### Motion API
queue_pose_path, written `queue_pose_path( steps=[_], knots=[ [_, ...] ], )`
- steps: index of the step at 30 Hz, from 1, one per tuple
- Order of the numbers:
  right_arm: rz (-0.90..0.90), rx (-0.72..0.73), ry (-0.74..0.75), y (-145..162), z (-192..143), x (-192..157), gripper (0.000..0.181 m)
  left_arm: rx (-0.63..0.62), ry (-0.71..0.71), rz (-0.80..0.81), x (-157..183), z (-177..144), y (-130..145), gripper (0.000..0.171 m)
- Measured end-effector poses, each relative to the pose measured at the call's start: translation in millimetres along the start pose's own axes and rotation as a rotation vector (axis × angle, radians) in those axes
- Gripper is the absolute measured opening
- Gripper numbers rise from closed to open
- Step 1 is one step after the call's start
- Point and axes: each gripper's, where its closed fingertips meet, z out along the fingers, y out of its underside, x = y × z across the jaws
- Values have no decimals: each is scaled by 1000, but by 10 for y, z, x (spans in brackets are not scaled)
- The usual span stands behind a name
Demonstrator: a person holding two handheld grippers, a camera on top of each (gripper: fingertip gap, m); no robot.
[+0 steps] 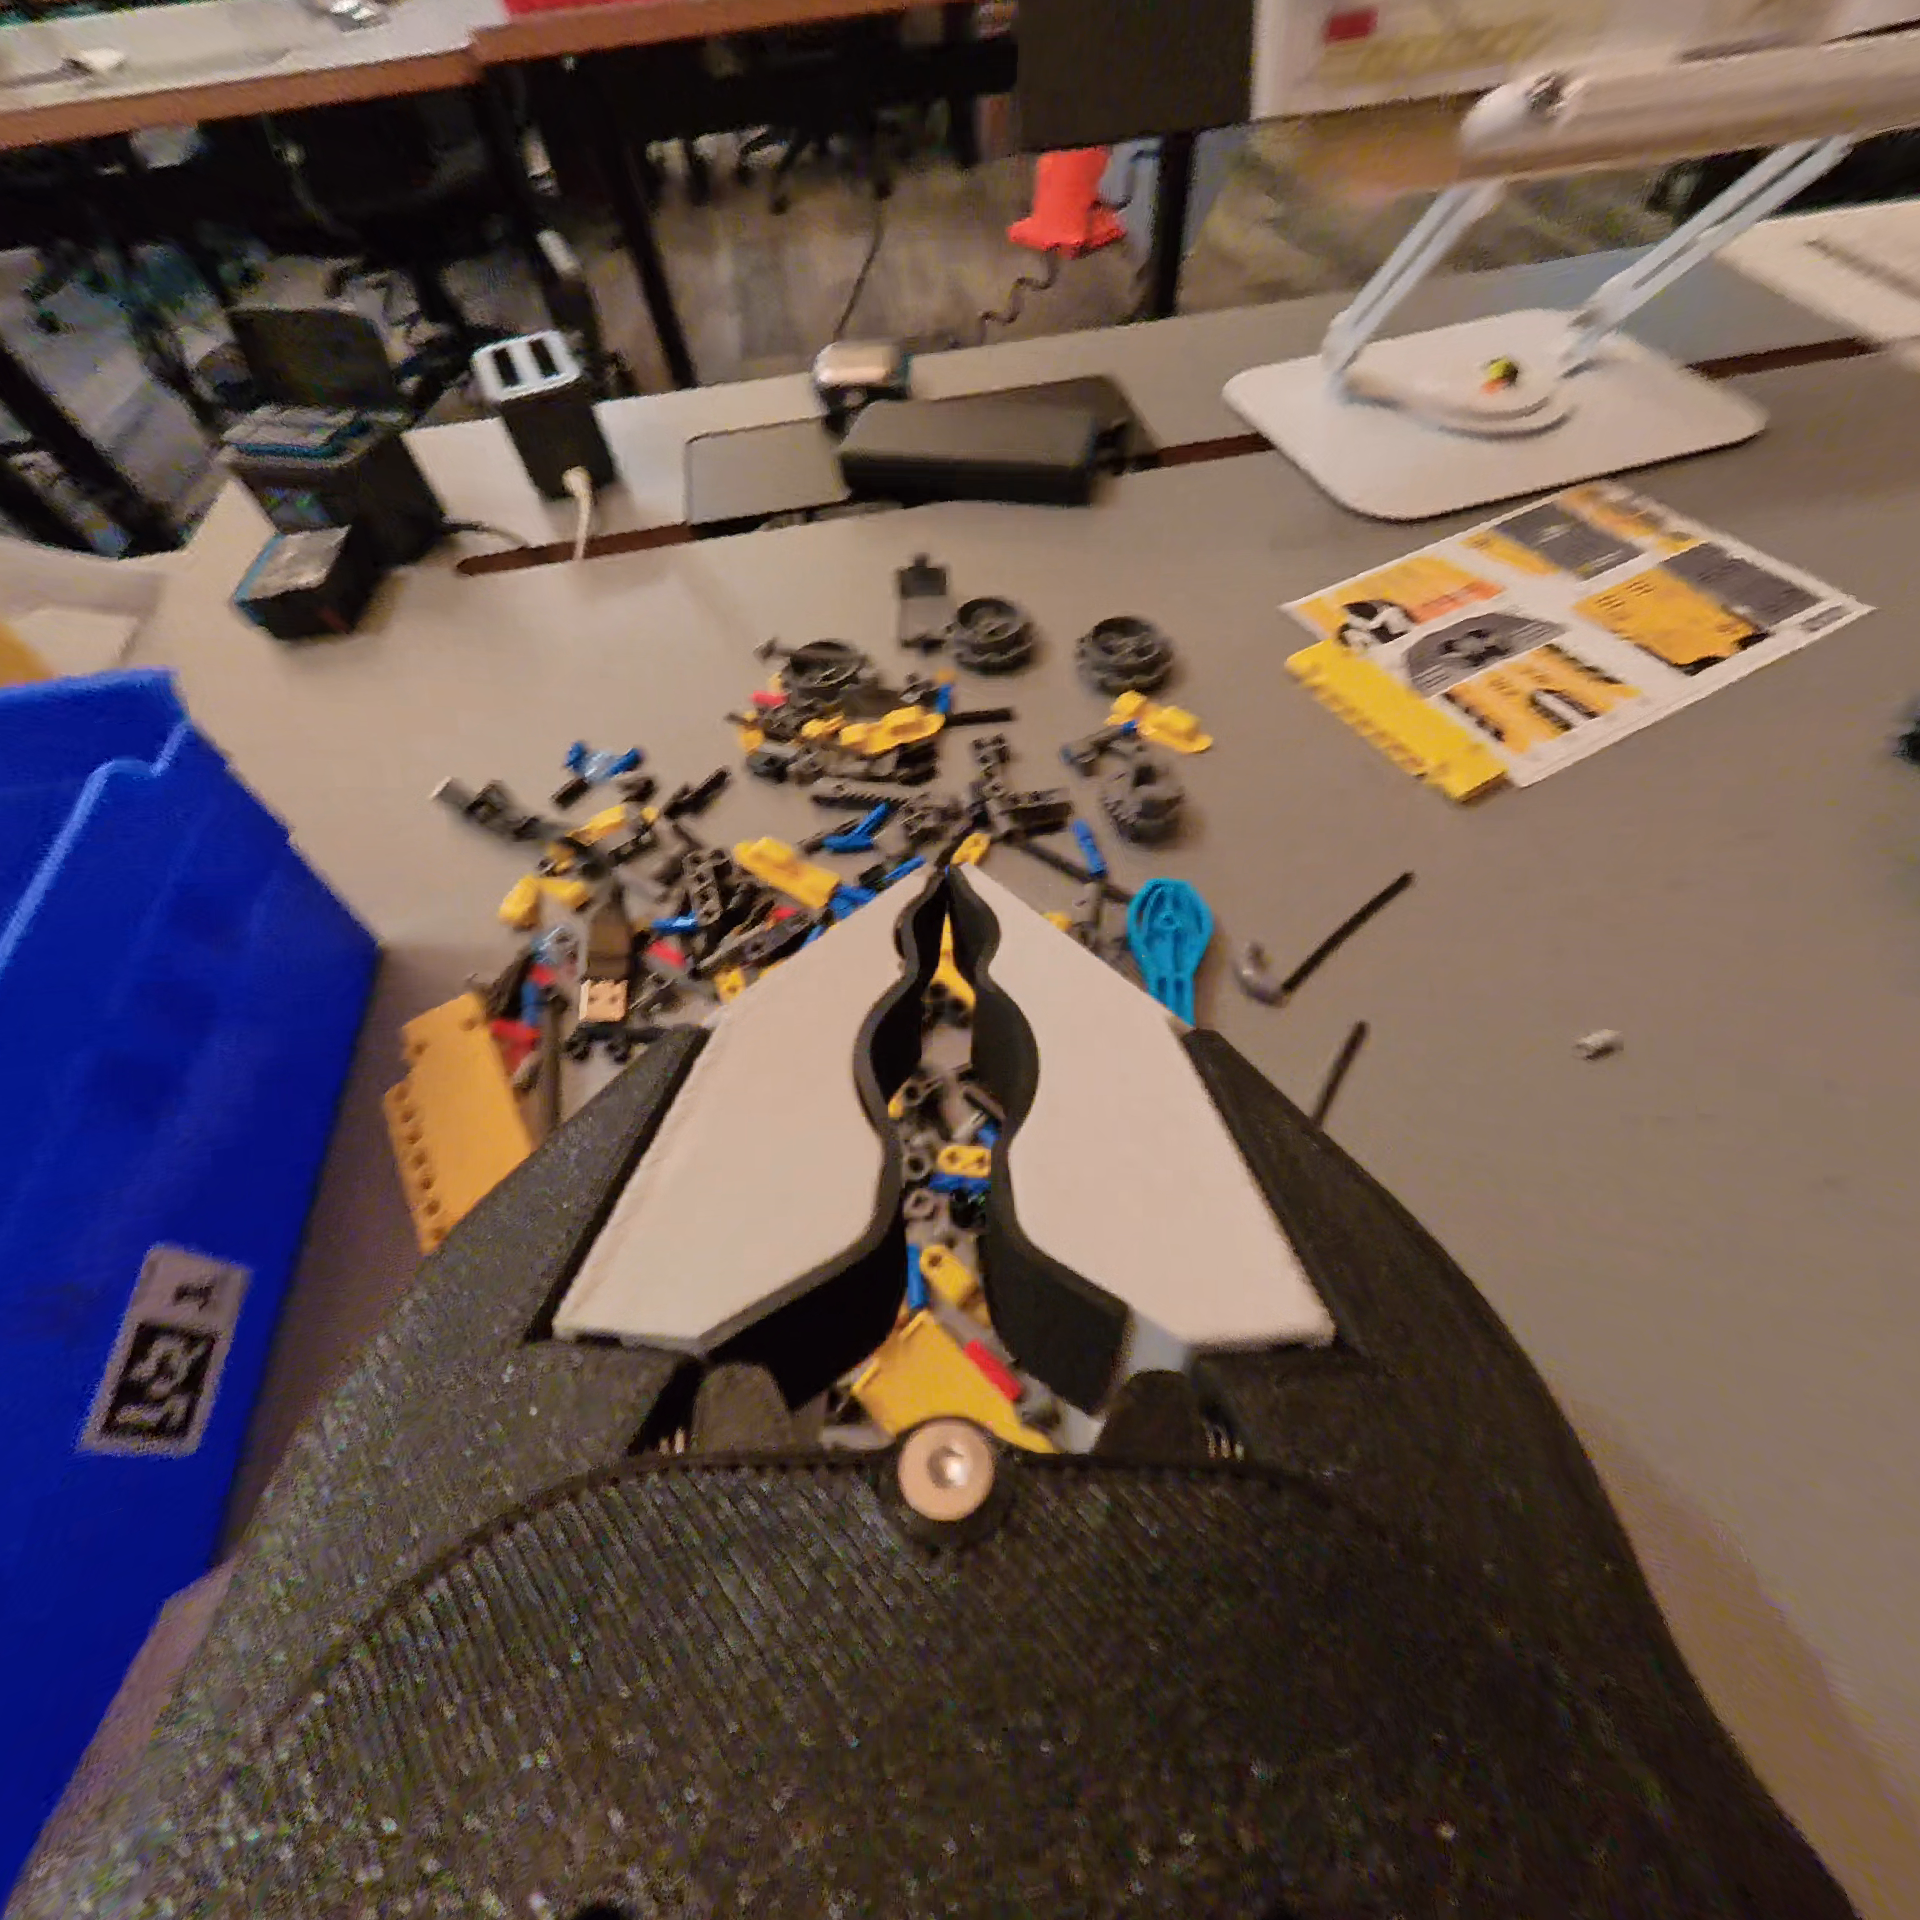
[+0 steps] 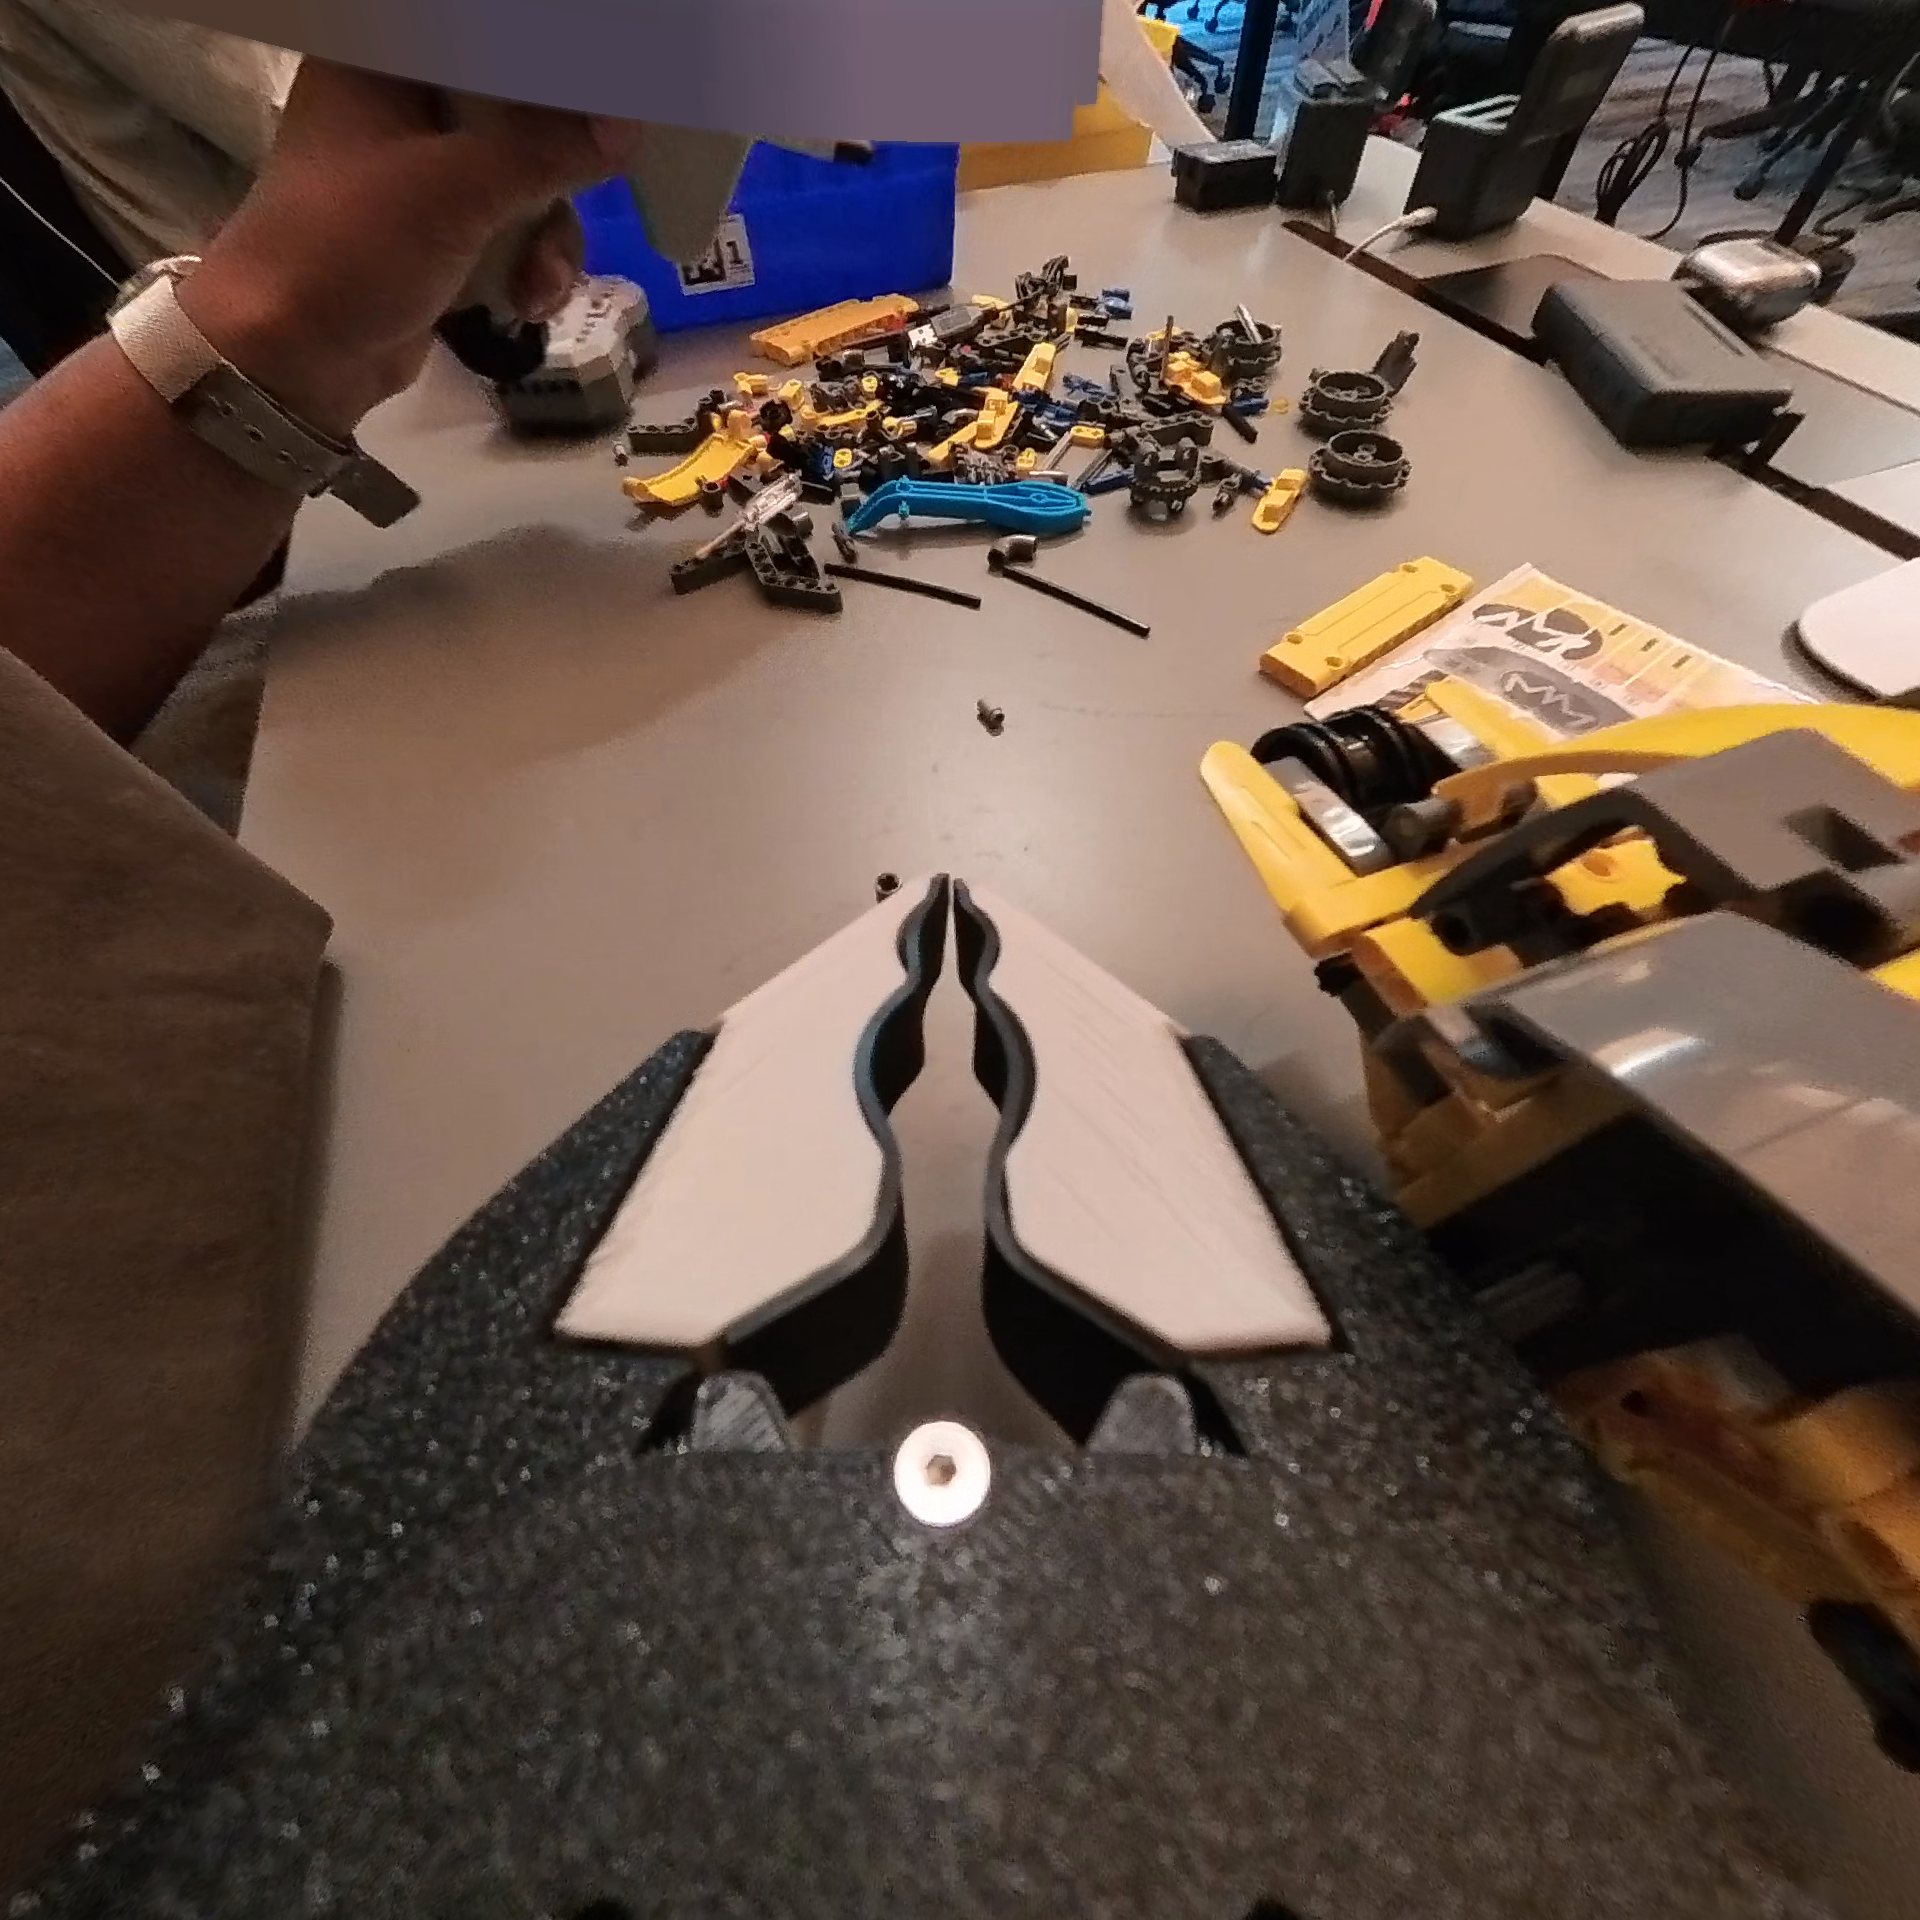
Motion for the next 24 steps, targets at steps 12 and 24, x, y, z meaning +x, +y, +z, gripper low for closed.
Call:
queue_pose_path(
  steps=[12, 24],
  knots=[
    [13, -6, -19, 7, 11, -9, 8, -210, -33, -78, -289, -206, 516, 1],
    [-12, -32, -13, 38, 44, -30, 12, -298, 63, -159, -135, -387, 846, 3]
  ],
)
